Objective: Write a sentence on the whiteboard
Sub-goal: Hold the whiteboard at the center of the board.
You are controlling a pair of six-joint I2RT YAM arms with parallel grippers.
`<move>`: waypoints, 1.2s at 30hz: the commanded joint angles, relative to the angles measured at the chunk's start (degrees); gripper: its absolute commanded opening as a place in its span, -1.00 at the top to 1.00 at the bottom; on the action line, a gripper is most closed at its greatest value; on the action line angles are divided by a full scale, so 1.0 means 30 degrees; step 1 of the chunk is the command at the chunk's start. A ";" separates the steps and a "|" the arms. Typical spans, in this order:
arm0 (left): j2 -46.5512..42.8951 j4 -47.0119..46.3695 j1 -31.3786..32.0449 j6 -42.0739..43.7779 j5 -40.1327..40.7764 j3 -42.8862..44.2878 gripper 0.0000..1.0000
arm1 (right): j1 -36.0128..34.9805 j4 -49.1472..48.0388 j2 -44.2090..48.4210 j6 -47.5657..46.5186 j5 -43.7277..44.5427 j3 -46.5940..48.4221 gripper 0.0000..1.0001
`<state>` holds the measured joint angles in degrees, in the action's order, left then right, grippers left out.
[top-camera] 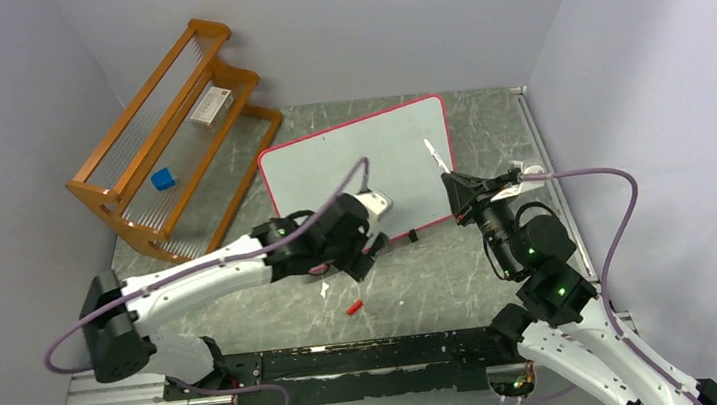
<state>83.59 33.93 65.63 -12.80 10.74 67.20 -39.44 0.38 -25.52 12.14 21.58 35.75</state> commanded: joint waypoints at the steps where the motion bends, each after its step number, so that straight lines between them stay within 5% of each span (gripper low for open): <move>1: -0.1798 -0.0900 -0.1515 0.0488 0.0826 0.0610 -0.64 | 0.0080 -0.0186 -0.0103 -0.0035 -0.0216 0.0592 1.00; 5: -0.3207 -0.1653 -0.3204 0.0727 -0.0132 0.0493 -0.87 | 0.0073 0.0200 -0.0208 -0.0019 -0.0323 0.0602 1.00; 17: -0.5860 -0.2456 -1.0764 0.2085 -0.6996 0.0603 -0.89 | 0.0079 -0.0032 -0.1332 -0.0019 -0.1682 0.0742 1.00; 28: -0.6196 -0.5417 -1.9236 0.0843 -1.5497 -0.1114 -0.74 | 0.0080 -0.0480 -0.2162 -0.0403 -0.3426 0.1101 1.00; 36: -0.3900 -0.9061 -2.1256 -0.0314 -2.0674 -0.2378 -0.43 | 0.0073 -0.0797 -0.2451 -0.0446 -0.5233 0.1012 1.00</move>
<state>69.28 14.96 3.14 -11.84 -39.46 61.41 -39.44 -0.05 -32.91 11.49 9.43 37.41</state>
